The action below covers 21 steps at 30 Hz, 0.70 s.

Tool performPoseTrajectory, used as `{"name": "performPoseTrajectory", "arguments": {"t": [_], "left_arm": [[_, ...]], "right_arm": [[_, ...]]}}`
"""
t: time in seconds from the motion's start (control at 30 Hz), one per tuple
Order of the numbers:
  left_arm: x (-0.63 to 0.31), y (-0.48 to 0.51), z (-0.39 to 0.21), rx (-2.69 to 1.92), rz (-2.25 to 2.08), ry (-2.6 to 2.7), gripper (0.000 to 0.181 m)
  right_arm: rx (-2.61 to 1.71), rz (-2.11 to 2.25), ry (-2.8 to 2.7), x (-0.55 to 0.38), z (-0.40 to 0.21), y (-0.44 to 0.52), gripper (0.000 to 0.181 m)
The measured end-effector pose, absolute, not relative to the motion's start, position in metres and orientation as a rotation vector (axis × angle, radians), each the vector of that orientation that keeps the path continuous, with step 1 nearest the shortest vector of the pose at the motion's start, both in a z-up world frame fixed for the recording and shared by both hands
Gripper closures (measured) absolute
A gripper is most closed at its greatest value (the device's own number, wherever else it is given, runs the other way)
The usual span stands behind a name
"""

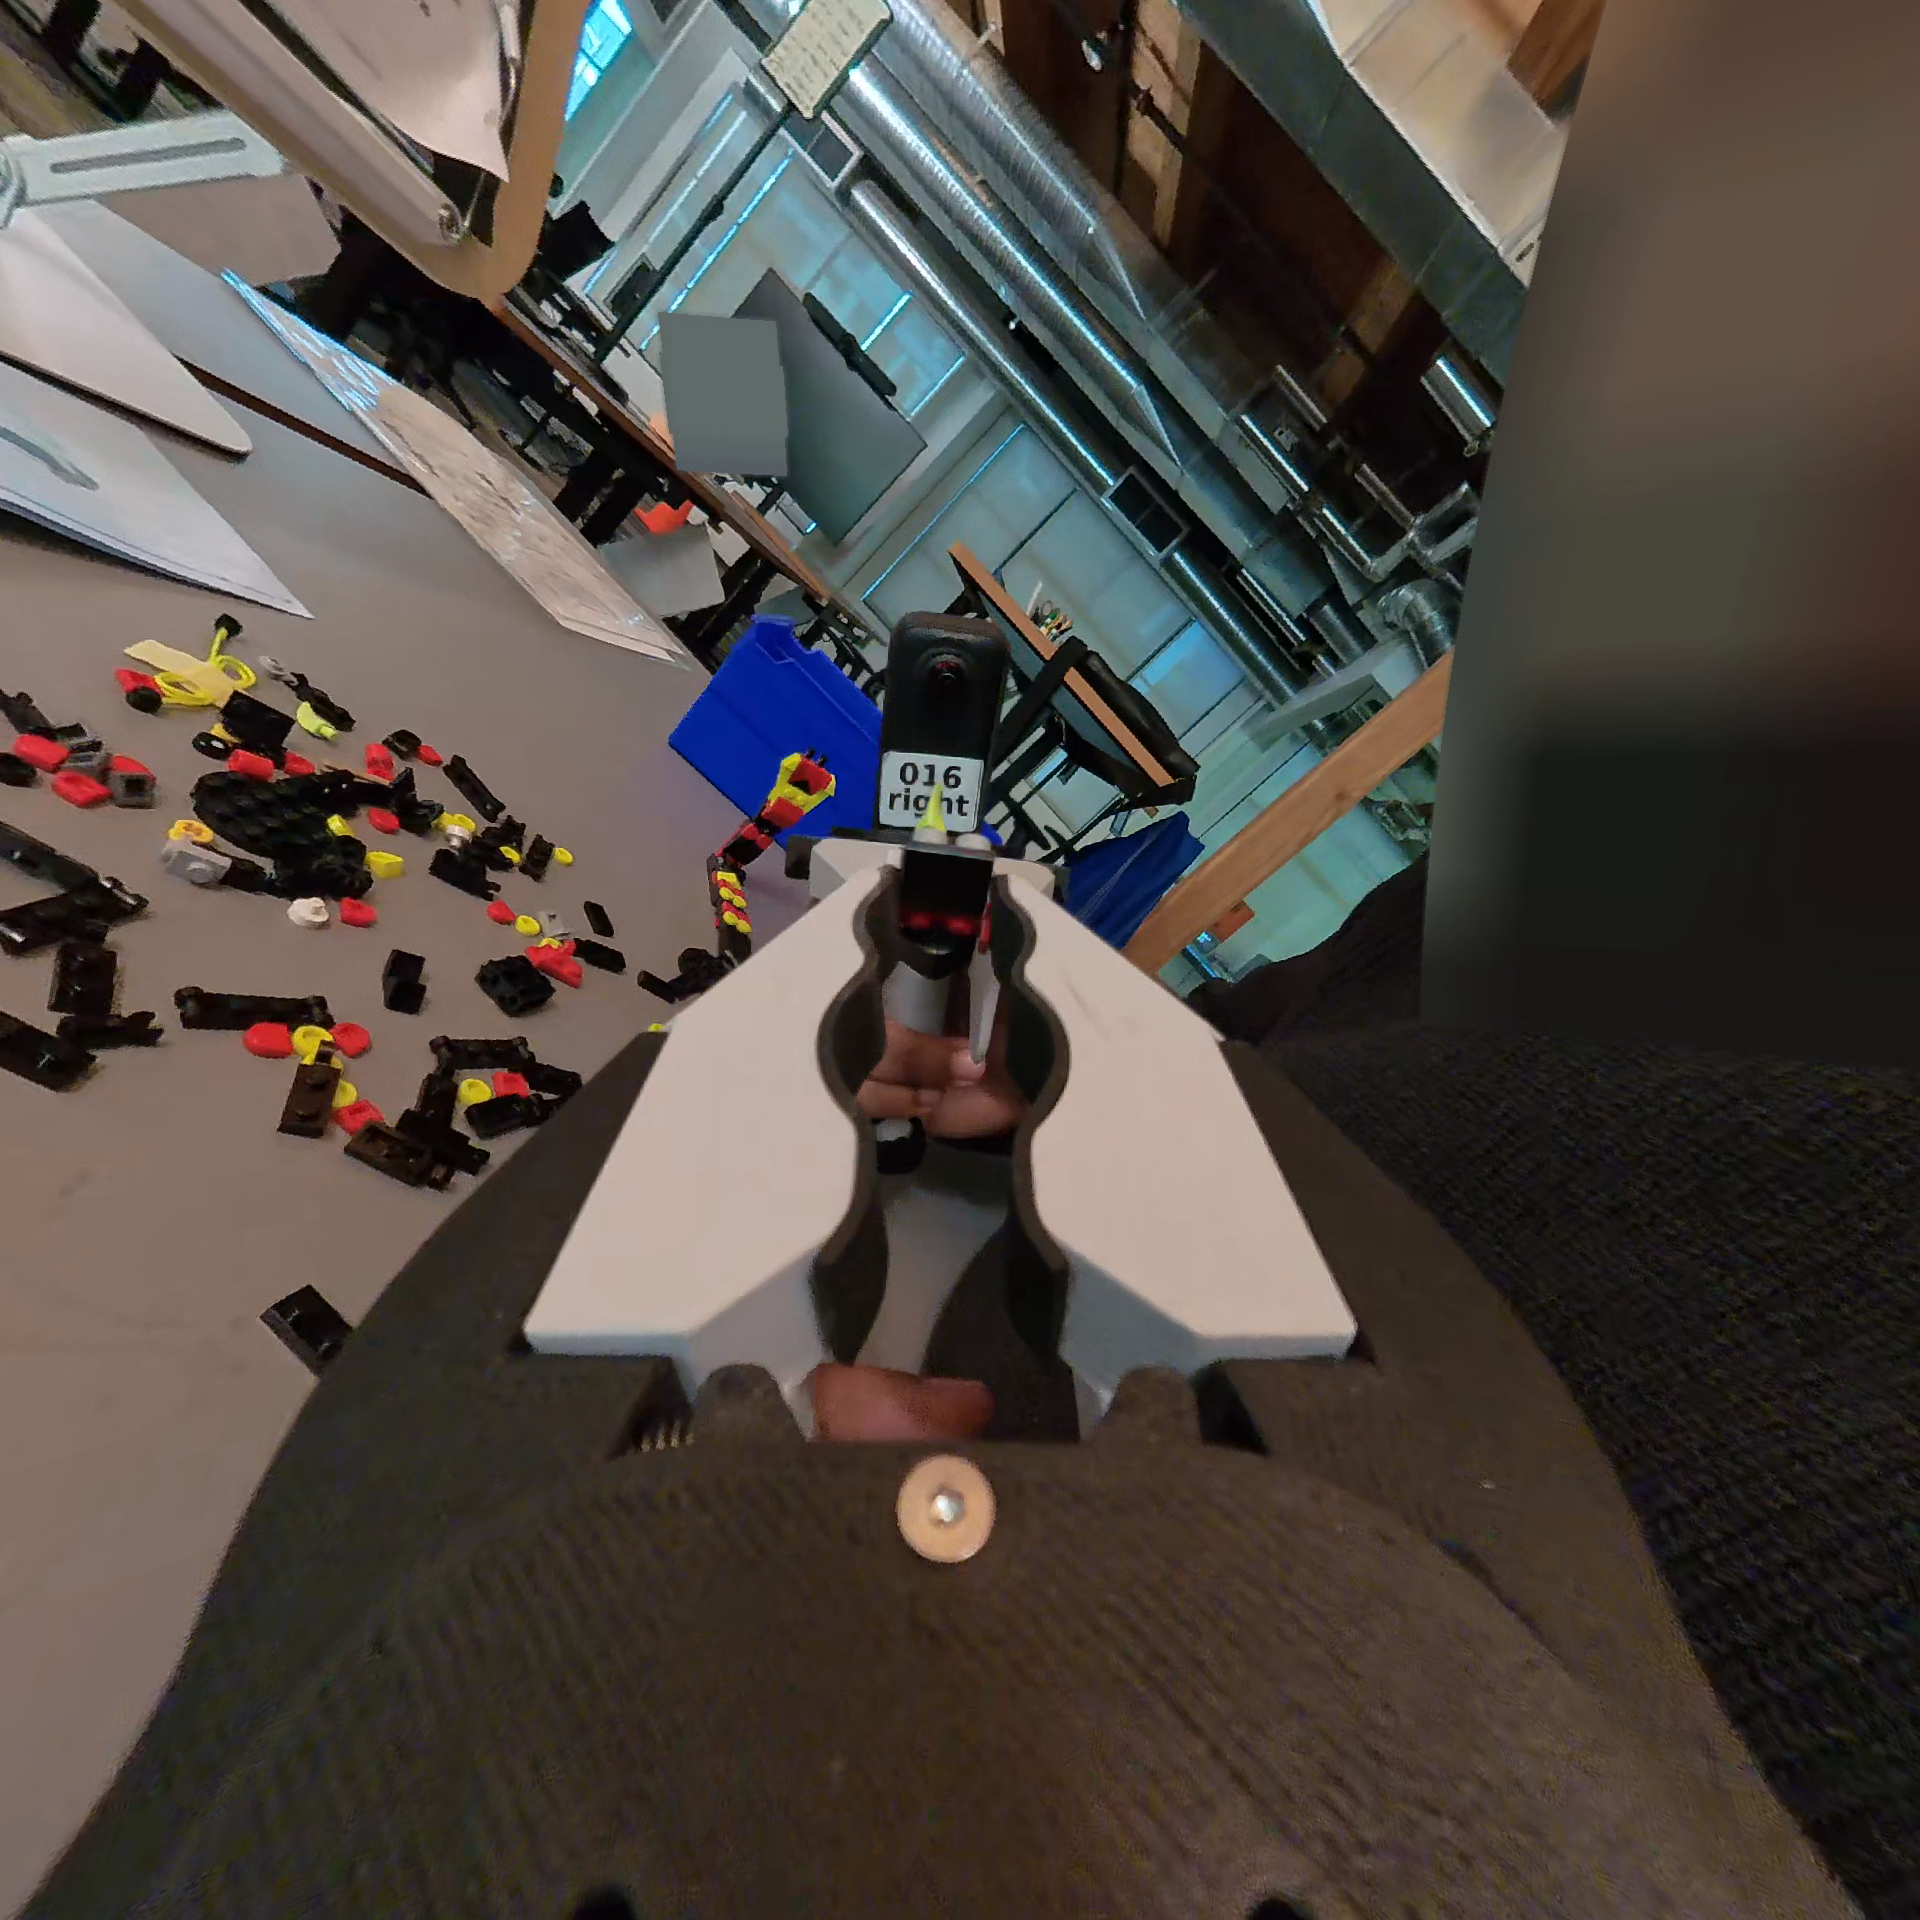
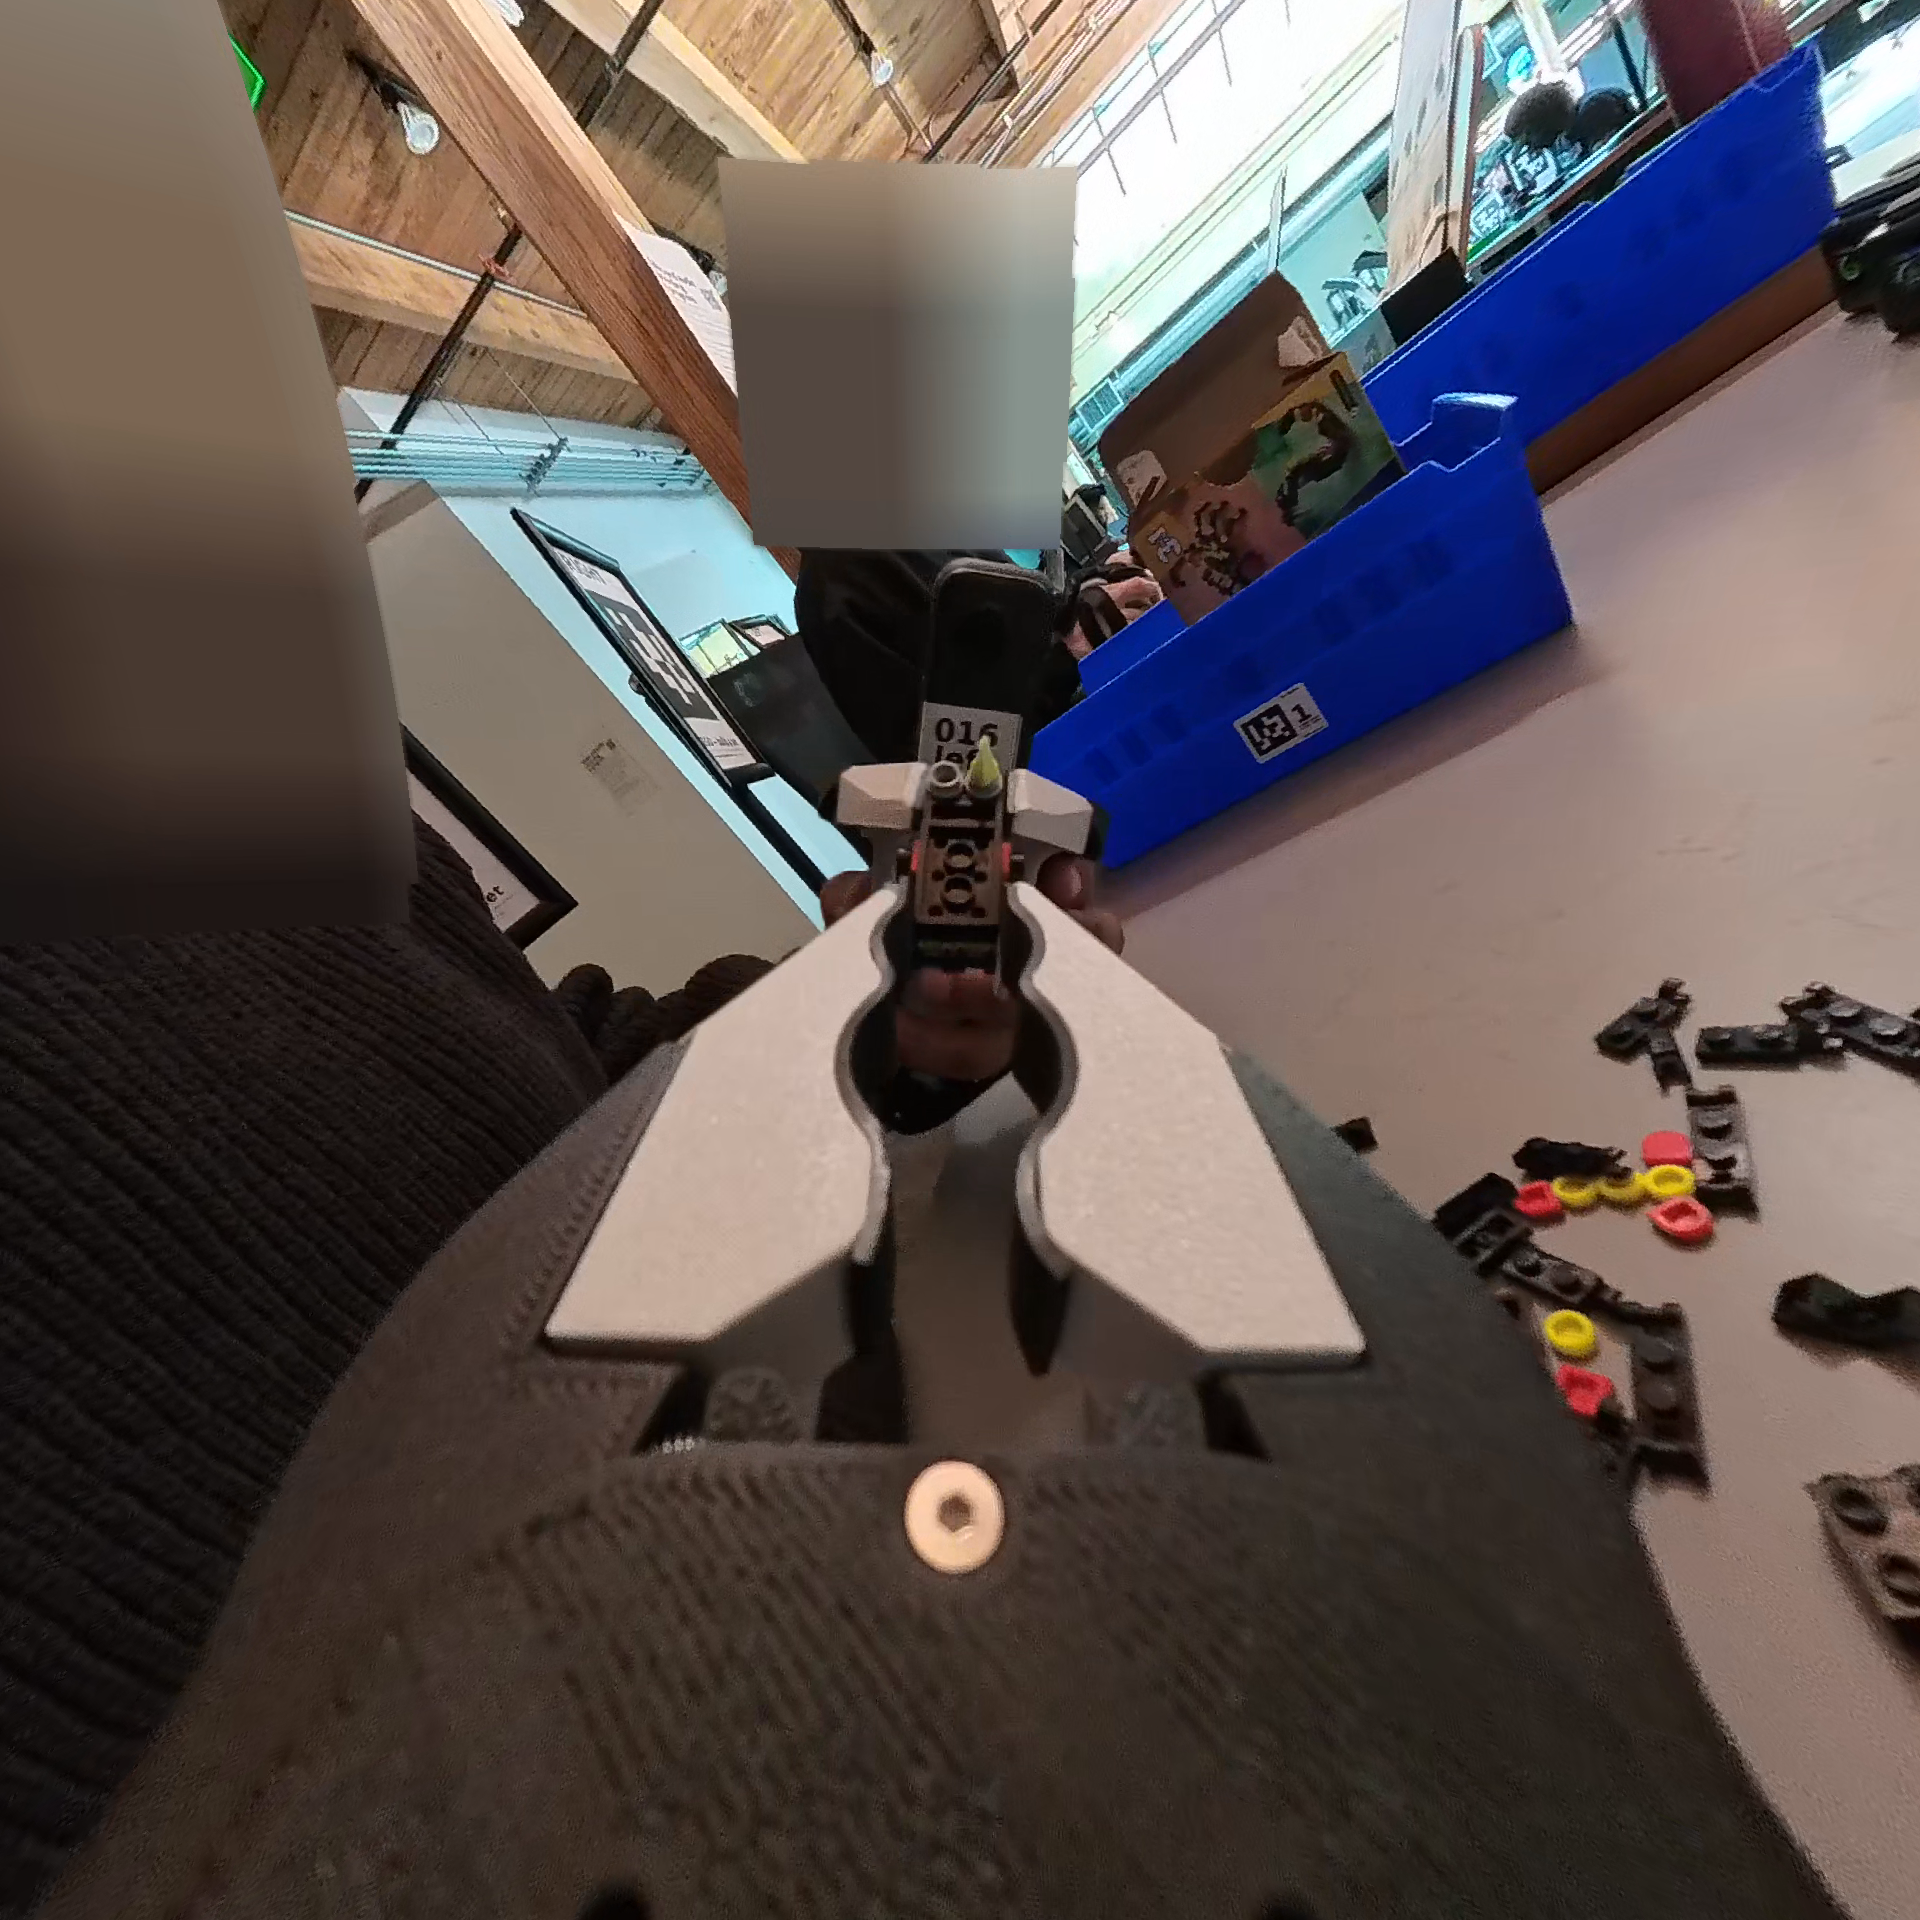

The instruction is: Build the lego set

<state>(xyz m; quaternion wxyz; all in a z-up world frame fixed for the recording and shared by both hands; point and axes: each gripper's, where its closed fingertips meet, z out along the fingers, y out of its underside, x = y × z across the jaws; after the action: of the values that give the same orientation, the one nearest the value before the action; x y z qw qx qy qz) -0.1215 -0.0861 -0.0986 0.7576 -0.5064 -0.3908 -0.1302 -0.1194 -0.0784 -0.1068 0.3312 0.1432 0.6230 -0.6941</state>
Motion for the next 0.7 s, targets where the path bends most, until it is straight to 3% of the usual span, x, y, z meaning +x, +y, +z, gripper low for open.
{"name": "performPoseTrajectory", "arguments": {"t": [0.33, 0.43, 0.7], "left_arm": [[-0.124, -0.088, -0.105, -1.130, -0.272, -0.866, 0.167], [-0.129, -0.096, -0.117, -1.216, -0.170, -0.909, 0.167], [-0.119, -0.102, -0.162, -1.557, -0.008, -1.002, 0.168]], "right_arm": [[0.385, -1.824, 1.696, -0.125, -0.112, -0.079, 0.167], [0.471, -1.848, 1.790, -0.144, -0.117, -0.071, 0.157], [0.425, -1.392, 2.560, -0.112, -0.209, -0.048, 0.161]]}}
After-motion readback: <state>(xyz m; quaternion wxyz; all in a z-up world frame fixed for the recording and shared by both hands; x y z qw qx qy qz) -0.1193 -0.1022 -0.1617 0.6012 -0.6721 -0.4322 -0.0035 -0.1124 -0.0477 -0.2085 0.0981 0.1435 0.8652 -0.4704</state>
